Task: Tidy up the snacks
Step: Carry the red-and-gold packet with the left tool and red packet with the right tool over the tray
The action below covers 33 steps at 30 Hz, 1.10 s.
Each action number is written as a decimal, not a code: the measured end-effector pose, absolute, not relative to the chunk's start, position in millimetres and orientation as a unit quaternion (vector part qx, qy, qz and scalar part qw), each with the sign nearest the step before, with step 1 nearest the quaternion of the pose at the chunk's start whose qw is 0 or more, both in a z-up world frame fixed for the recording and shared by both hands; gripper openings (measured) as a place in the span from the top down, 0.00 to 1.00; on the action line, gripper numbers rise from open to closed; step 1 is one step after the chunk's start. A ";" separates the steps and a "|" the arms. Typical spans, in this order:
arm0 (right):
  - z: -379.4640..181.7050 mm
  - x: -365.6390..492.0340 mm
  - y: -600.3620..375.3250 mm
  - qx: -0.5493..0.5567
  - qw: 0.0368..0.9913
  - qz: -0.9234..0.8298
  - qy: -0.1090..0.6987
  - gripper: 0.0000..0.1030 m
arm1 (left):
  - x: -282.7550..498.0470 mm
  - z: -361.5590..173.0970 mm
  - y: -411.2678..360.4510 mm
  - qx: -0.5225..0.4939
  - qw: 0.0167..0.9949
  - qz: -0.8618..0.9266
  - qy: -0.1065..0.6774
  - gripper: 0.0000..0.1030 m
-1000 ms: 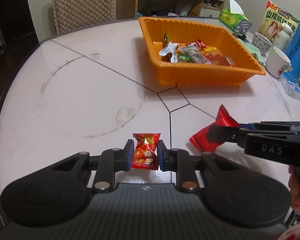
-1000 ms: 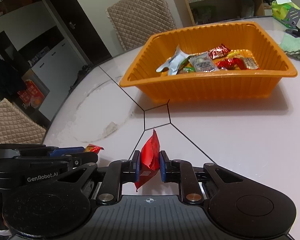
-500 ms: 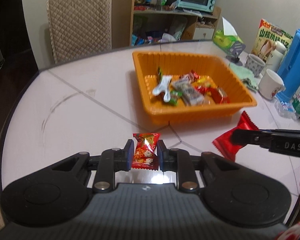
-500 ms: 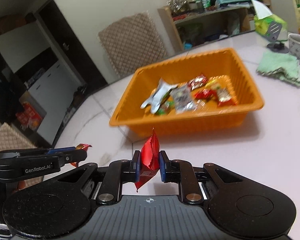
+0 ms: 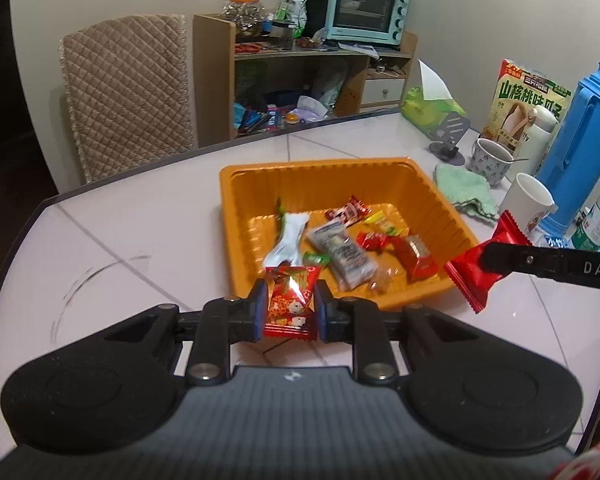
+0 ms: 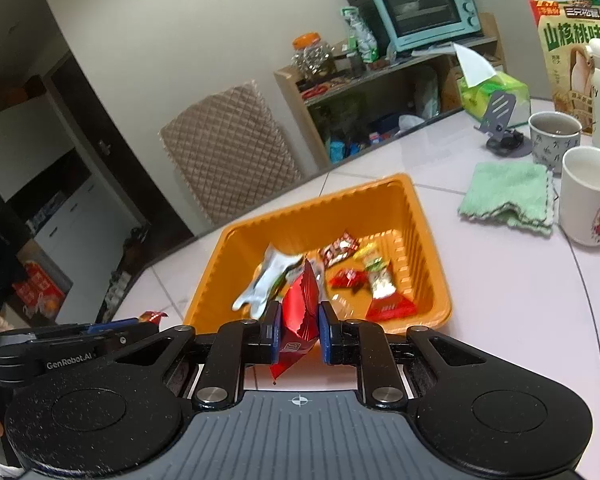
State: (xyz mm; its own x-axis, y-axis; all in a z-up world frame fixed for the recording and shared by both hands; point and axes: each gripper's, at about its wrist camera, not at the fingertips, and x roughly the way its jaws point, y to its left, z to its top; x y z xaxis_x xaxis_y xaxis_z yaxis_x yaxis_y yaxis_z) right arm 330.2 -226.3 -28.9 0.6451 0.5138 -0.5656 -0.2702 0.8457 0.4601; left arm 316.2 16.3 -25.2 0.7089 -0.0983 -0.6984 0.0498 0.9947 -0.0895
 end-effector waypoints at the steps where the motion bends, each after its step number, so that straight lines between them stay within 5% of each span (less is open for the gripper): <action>1: -28.0 333.1 -227.4 0.171 0.892 0.218 0.357 0.81 | 321.2 -24.8 14.3 -0.034 0.923 -0.042 0.380 0.79; 33: -61.5 407.2 -223.9 0.214 0.873 0.193 0.393 0.81 | 408.1 -67.7 -3.4 -0.068 0.894 -0.044 0.440 0.78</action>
State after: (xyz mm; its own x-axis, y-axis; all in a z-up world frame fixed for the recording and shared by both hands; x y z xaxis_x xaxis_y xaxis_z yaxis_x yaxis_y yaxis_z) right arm 407.2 -223.9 -61.5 0.6172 0.5050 -0.6034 -0.1682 0.8338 0.5259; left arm 408.1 -3.4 -67.7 0.6087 -0.1383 -0.7813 0.0189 0.9869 -0.1599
